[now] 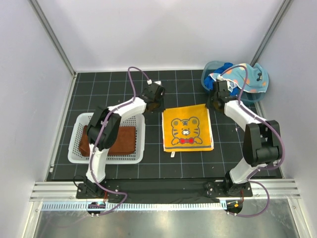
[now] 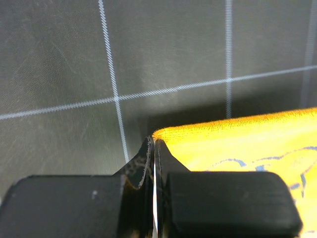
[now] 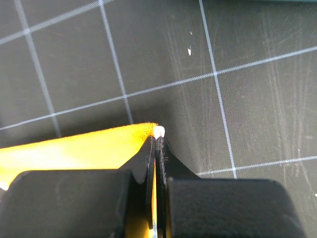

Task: Fold and stack the towels
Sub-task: Fold the towel

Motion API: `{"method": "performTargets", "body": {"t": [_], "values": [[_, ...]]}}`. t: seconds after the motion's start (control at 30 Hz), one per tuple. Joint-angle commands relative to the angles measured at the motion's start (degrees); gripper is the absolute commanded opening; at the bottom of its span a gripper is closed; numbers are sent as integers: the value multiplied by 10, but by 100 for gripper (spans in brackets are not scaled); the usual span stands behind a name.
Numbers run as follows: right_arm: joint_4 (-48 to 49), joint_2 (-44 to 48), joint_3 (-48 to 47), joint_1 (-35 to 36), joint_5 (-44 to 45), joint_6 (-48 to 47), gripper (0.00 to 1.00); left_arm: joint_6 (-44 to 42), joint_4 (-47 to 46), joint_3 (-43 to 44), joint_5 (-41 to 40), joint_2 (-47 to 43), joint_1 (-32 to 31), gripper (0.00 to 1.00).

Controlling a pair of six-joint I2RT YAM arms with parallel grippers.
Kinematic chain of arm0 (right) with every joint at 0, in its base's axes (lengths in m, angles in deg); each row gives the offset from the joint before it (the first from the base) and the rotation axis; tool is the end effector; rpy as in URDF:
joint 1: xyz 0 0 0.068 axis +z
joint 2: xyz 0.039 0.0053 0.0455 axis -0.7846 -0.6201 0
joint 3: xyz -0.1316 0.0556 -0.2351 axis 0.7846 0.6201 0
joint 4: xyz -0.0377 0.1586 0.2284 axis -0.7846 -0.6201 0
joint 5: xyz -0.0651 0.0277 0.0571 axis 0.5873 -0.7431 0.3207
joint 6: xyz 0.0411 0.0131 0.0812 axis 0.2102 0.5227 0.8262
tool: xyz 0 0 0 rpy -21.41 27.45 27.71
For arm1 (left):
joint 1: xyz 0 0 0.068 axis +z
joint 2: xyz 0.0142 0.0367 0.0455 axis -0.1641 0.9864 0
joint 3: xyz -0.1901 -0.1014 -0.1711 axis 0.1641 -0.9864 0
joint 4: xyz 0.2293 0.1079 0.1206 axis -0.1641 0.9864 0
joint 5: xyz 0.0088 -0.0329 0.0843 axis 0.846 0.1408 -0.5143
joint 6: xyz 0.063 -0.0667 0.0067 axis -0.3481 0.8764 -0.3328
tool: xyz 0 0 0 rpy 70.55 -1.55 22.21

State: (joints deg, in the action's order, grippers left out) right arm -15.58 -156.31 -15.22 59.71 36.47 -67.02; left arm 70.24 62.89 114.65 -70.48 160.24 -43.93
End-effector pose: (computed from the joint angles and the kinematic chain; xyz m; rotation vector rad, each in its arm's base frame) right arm 0.4006 0.0460 0.1784 0.3616 2.3742 0.0980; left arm 0.4255 -0.2865 0.1349 -0.0496 2.4892 -0.4690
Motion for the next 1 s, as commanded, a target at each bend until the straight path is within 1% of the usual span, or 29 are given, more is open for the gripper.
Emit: {"method": "performTargets", "body": {"t": [0.0,0.17,0.33,0.63,0.7,0.83,0.97], "values": [[20,49,17,-3,3,-2,1,0,-35,-19,13,-63,3,0],[16,93,59,-4,-1,9,1,11,-60,-76,28,-107,-2,0],[7,139,94,-4,-3,31,1,14,-71,-120,31,-155,-28,0],[-22,232,189,-3,0,71,1,31,-76,-222,-10,-218,-88,0],[-33,251,201,-3,0,83,1,33,-77,-243,-29,-233,-101,0],[-52,272,227,-4,5,106,1,45,-76,-275,-36,-261,-110,0],[-65,287,243,-3,5,129,1,45,-63,-288,-49,-288,-119,0]]}}
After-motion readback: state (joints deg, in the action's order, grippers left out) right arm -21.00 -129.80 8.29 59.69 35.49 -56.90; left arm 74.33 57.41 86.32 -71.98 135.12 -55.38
